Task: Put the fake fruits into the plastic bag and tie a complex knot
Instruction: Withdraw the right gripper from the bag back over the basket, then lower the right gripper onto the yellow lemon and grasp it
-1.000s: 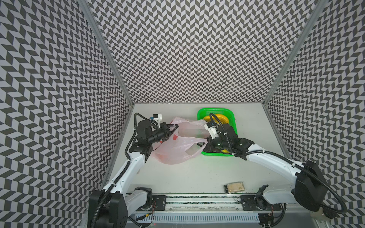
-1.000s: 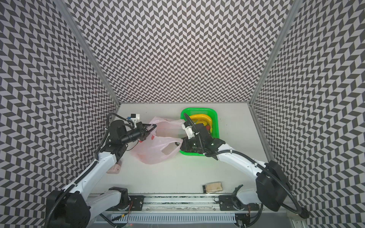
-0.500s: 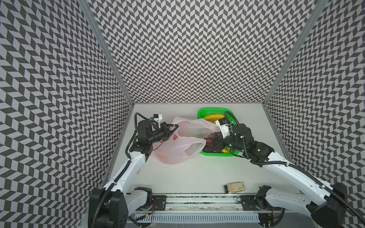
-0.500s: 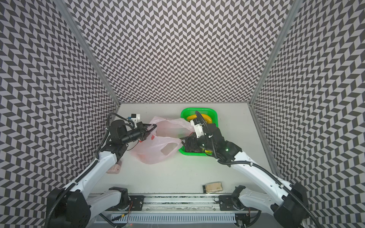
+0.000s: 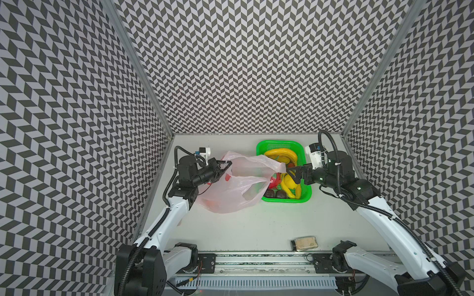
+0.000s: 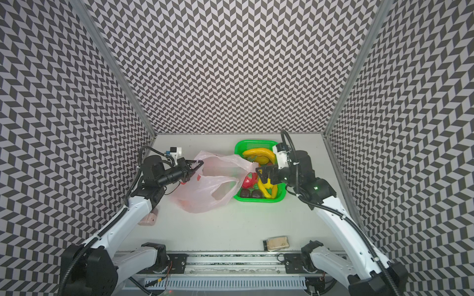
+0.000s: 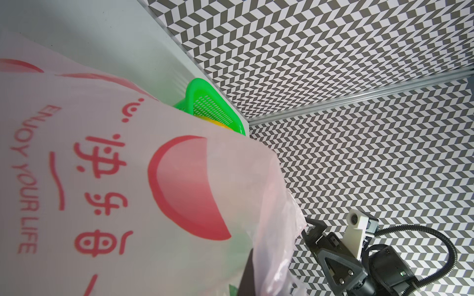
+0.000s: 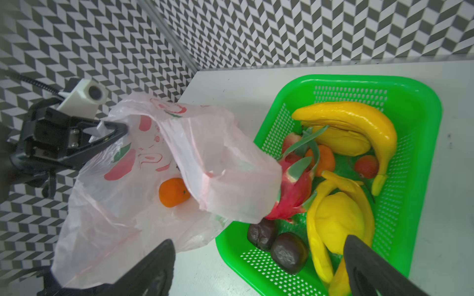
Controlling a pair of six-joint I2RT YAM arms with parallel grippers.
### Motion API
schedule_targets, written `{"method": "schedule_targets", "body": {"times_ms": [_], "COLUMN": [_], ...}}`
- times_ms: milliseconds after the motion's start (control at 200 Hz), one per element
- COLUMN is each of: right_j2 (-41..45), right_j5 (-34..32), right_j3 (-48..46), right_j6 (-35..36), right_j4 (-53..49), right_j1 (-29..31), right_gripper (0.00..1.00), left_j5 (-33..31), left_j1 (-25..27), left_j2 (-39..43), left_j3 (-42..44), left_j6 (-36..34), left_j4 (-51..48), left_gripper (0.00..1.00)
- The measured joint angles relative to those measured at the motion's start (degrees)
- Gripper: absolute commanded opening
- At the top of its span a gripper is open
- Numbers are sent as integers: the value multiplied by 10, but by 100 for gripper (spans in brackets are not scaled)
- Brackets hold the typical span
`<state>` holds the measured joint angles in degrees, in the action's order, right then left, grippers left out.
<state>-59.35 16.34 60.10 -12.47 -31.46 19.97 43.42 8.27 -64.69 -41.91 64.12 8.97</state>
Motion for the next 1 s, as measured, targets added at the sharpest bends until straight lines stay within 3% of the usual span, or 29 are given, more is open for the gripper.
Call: {"method": "schedule_targets", "body": {"times_ms": [320,646,996], "right_j2": [-54,-146,-226], "right_j5": [4,-30,-42], "right_j3": [58,68,74], "right_j6": [24,24,25], "right_j4": [-31,-42,-49], "right_j1": [-89,-101,-95], "right_gripper": [99,100,89], "left_j5": [4,4,4], "left_j1": [0,0,0], "left_j2": [-1,-1,3], "left_j3": [0,0,3], "left_j6": [0,0,1], "left_j4": [0,5,17], "left_gripper": [0,0,0]}}
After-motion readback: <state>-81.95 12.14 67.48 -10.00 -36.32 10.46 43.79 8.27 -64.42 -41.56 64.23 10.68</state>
